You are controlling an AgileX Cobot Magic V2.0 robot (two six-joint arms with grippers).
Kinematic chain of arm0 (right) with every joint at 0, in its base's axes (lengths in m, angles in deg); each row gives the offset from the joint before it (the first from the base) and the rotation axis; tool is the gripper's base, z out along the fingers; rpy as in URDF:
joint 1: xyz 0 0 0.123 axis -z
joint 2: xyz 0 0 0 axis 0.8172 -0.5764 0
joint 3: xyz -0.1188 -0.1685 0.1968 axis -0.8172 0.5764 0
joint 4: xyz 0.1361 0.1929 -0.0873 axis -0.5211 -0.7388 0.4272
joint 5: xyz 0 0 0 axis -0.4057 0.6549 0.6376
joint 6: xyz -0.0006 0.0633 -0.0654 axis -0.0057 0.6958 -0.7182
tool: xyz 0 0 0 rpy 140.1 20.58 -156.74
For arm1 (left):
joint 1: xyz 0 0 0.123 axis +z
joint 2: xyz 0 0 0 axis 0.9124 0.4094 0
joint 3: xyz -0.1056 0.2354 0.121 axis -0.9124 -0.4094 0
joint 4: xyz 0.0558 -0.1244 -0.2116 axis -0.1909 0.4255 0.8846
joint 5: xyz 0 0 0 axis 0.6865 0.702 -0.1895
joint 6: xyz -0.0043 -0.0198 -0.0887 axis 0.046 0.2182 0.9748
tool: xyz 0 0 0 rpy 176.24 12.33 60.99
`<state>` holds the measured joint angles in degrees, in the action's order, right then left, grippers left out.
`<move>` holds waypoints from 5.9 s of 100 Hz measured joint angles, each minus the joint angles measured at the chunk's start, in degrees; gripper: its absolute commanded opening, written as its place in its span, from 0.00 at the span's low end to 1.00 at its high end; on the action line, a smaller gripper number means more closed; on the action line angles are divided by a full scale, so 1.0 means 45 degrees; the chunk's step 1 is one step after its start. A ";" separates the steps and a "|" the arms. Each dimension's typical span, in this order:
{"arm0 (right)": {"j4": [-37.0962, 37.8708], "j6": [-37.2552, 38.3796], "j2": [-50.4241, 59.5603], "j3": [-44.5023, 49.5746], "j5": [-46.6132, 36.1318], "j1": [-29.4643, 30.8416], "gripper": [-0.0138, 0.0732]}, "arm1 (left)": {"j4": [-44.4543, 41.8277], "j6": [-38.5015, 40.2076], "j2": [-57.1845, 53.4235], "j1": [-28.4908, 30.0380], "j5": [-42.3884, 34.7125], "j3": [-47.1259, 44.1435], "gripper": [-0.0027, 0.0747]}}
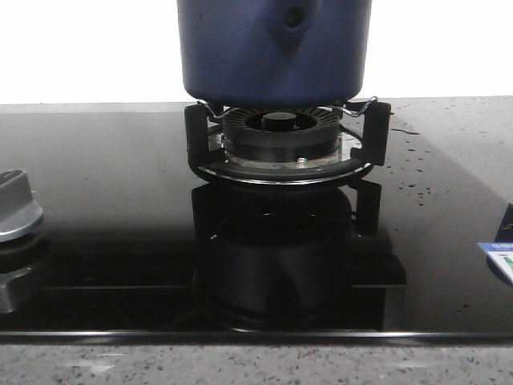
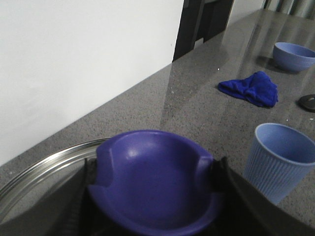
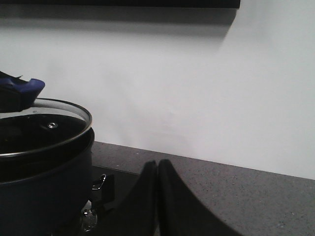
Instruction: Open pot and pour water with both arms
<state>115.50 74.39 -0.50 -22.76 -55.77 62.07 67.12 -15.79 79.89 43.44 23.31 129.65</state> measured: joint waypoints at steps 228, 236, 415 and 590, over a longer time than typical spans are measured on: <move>0.1438 -0.0078 0.1684 0.0203 0.0118 -0.2745 0.09 | -0.7116 0.8649 -1.8957 0.2222 -0.5016 -1.1349 0.01; 0.1465 0.0304 0.2576 0.0544 0.0059 -0.2767 0.09 | -0.7043 0.8668 -1.9434 0.2222 -0.5344 -1.1741 0.01; 0.1545 0.0668 0.5608 0.2403 0.0102 -0.2767 0.09 | -1.7389 1.6353 -1.9912 0.3330 -0.7780 -1.6269 0.01; 0.1574 0.0684 0.5608 0.2410 0.0102 -0.2767 0.09 | -1.7250 1.7118 -2.1646 0.5934 -0.5143 -1.7754 0.01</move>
<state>122.58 77.47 24.73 -11.92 -55.31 49.62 -10.50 61.24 -17.51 70.14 0.16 49.76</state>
